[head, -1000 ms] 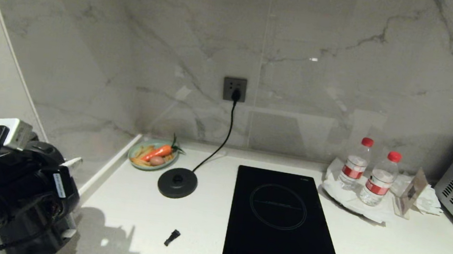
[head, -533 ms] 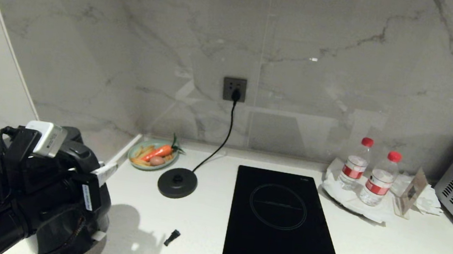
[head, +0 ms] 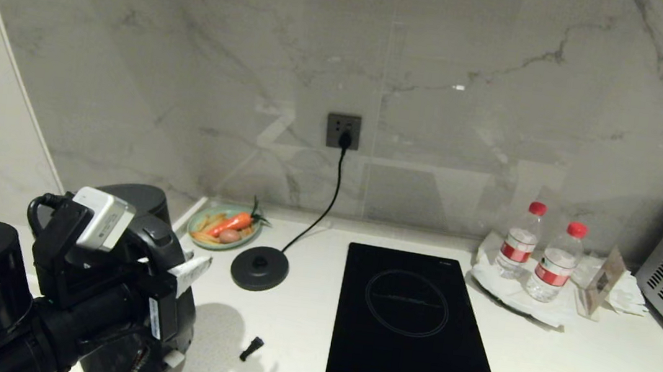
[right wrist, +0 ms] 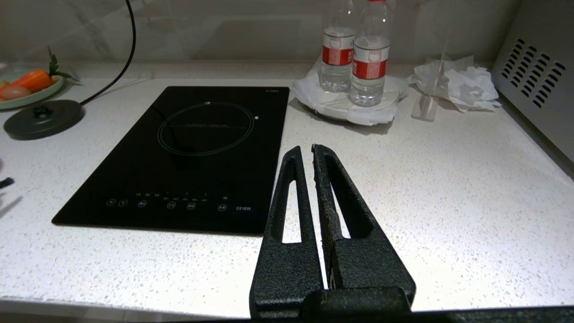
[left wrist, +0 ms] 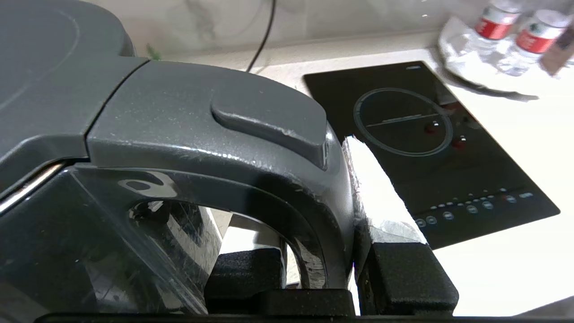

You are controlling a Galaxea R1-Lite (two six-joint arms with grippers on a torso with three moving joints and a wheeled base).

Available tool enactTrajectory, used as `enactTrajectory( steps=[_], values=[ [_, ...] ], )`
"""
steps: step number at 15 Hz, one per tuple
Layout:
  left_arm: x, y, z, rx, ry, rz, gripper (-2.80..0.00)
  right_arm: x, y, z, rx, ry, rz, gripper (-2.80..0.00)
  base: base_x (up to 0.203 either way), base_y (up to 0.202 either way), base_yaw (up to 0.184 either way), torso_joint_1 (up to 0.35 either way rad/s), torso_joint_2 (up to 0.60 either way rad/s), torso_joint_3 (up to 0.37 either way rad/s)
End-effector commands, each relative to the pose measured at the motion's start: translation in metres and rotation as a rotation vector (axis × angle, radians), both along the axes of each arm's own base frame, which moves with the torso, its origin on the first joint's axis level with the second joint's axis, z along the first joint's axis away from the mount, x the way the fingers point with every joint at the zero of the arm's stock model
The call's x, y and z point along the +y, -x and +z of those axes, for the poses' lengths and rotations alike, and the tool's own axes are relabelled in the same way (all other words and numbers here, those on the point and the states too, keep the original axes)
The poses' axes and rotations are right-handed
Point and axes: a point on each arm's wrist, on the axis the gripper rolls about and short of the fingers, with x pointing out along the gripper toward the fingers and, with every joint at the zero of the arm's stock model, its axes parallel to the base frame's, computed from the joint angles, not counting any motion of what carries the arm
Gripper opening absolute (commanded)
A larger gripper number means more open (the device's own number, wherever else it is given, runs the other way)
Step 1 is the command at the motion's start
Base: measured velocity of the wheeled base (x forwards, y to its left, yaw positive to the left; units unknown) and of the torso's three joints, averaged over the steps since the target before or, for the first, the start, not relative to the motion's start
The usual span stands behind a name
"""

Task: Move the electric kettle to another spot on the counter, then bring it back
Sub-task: Place it on the power base

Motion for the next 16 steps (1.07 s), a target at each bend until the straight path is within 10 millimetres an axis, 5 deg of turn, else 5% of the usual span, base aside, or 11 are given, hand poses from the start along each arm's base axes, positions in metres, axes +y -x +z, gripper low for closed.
enactTrajectory(
  steps=[1, 8, 16],
  values=[
    [-0.001, 0.000, 0.000, -0.004, -0.009, -0.005, -2.80, 0.000, 0.000, 0.000, 0.000, 0.000, 0.000, -2.80, 0.071, 0.000, 0.000, -0.011, 0.00, 0.003],
    [-0.001, 0.001, 0.001, -0.018, -0.013, -0.011, -2.80, 0.000, 0.000, 0.000, 0.000, 0.000, 0.000, -2.80, 0.110, 0.000, 0.001, 0.006, 0.00, 0.000],
    [-0.029, -0.046, 0.011, -0.035, -0.006, -0.002, -2.80, 0.000, 0.000, 0.000, 0.000, 0.000, 0.000, -2.80, 0.000, 0.000, 0.000, 0.000, 0.00, 0.000]
  ],
)
